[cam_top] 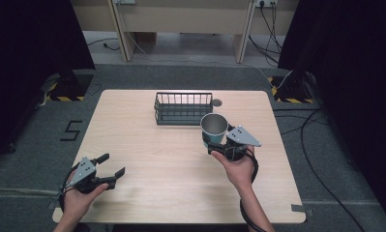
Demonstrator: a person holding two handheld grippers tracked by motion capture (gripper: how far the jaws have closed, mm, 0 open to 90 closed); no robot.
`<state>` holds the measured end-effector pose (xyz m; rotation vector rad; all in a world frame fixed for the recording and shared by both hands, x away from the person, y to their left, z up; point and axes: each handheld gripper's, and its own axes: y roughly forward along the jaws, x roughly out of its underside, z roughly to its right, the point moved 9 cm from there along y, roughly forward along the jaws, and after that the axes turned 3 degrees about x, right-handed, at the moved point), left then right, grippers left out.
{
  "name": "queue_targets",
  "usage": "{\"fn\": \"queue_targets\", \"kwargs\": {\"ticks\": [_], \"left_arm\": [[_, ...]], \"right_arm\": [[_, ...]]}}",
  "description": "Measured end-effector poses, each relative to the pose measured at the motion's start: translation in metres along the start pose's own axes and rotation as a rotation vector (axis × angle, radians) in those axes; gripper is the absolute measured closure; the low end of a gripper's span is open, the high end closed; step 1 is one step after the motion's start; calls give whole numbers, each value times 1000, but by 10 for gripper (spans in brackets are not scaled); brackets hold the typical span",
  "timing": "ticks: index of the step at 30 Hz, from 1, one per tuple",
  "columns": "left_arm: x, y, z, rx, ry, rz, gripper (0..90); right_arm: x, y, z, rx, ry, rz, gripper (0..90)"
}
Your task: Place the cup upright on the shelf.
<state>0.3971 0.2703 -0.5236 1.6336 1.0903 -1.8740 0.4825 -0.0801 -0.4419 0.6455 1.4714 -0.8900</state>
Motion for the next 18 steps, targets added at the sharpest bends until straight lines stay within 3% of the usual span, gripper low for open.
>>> {"fn": "queue_targets", "kwargs": {"ticks": [18], "left_arm": [[0,0,0,-1,-4,3,155]], "right_arm": [[-6,17,0,8,4,-2,159]]}}
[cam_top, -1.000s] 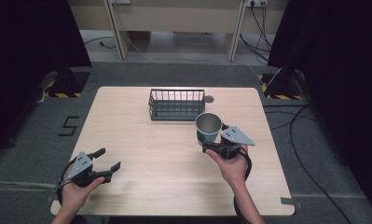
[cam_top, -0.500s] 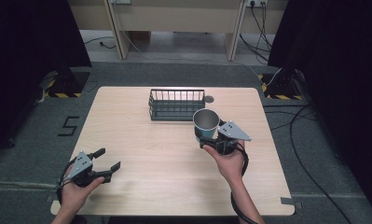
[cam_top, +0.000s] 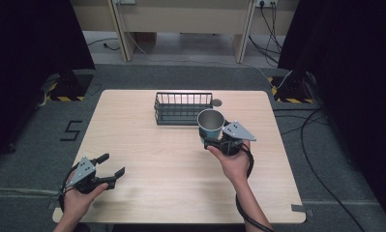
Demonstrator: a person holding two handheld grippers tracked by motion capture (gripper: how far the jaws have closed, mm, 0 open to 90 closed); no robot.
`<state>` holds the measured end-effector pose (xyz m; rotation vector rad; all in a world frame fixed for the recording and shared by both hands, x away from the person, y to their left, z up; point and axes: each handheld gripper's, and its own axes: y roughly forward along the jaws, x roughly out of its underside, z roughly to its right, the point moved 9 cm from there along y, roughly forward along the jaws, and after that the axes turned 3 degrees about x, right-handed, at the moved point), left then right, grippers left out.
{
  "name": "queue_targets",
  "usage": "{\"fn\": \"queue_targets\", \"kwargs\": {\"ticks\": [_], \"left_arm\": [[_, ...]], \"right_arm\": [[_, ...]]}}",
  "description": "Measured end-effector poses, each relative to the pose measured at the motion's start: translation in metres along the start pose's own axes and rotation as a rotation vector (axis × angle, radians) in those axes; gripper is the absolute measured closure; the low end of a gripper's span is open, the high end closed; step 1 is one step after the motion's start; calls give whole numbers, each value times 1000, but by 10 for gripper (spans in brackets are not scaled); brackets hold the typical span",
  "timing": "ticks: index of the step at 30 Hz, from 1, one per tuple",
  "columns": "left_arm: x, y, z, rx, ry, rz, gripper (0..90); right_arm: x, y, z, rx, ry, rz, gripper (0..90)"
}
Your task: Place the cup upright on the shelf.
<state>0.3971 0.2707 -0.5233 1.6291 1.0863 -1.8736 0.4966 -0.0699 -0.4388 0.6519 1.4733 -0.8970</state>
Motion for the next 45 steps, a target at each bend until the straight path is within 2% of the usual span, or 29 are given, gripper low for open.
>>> {"fn": "queue_targets", "kwargs": {"ticks": [14,30,45], "left_arm": [[0,0,0,0,-4,5,155],[-1,-1,0,3,-1,5,155],[-1,-1,0,3,-5,9,155]], "right_arm": [[-5,15,-3,1,-2,-2,159],[-8,31,-4,6,20,-4,159],[-18,45,0,15,28,3,159]]}}
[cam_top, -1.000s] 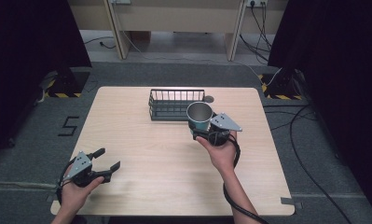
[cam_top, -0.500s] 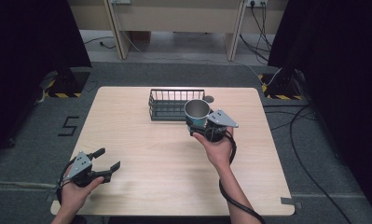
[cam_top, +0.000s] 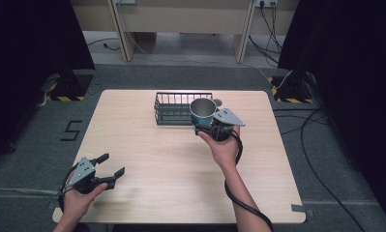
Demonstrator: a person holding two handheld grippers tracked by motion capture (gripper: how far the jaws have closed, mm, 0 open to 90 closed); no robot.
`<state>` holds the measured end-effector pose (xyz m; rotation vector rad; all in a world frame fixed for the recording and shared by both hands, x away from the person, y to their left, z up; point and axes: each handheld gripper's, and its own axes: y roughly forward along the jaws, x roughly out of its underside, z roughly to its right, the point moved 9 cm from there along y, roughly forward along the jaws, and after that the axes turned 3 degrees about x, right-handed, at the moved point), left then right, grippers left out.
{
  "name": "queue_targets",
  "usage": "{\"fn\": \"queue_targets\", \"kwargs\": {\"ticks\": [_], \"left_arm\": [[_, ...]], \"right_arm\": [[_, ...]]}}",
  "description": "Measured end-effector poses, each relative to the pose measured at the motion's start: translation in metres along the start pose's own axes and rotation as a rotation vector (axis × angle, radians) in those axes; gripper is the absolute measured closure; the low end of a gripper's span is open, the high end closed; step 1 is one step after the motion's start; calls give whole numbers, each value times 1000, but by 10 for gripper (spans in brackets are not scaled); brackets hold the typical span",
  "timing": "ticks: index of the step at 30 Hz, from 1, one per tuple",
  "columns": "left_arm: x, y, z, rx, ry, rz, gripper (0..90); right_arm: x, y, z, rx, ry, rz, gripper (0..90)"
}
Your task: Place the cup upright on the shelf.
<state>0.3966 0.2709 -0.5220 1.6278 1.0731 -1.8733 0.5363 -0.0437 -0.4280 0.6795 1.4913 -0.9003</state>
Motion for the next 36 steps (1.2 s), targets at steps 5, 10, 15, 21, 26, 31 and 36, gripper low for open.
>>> {"fn": "queue_targets", "kwargs": {"ticks": [5,10,15,21,26,31,36], "left_arm": [[0,0,0,-1,-1,2,155],[0,-1,0,-1,-2,2,155],[0,0,0,0,-2,3,155],[0,-1,0,-1,-2,3,156],[0,-1,0,1,-3,4,156],[-1,-1,0,1,-2,6,156],[-1,-1,0,2,-4,7,156]], "right_arm": [[-3,8,2,3,7,-2,159],[-4,14,4,6,18,-2,159],[-6,18,7,15,23,-1,159],[-9,23,7,16,24,0,159],[-14,29,7,18,29,7,159],[-16,35,7,20,30,6,159],[-17,39,7,20,38,4,159]]}}
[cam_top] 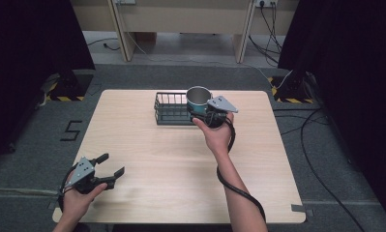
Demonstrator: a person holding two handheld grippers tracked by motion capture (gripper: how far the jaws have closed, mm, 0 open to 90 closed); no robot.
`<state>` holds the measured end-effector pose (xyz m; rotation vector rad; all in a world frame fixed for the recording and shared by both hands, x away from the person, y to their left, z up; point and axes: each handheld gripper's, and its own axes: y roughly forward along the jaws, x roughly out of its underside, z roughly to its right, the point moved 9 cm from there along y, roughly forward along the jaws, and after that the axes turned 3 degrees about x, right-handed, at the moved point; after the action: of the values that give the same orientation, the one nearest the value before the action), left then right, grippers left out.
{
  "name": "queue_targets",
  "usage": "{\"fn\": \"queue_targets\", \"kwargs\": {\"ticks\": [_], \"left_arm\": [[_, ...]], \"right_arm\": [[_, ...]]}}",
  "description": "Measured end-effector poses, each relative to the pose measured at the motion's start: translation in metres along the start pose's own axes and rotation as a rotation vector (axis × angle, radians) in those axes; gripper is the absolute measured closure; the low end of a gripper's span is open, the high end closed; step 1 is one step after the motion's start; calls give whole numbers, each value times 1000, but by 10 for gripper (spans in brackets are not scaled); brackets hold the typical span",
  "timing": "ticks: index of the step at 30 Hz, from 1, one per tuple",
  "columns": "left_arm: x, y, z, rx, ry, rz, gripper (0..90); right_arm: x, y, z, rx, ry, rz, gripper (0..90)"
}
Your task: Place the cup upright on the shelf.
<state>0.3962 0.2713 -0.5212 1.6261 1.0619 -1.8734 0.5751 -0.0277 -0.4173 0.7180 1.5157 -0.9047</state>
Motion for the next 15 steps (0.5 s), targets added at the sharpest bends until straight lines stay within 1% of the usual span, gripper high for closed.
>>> {"fn": "queue_targets", "kwargs": {"ticks": [10,15], "left_arm": [[0,0,0,-1,-2,2,156],[0,0,0,-2,-3,2,156]], "right_arm": [[-4,9,1,6,-5,-1,159],[-7,13,3,13,3,-2,159]]}}
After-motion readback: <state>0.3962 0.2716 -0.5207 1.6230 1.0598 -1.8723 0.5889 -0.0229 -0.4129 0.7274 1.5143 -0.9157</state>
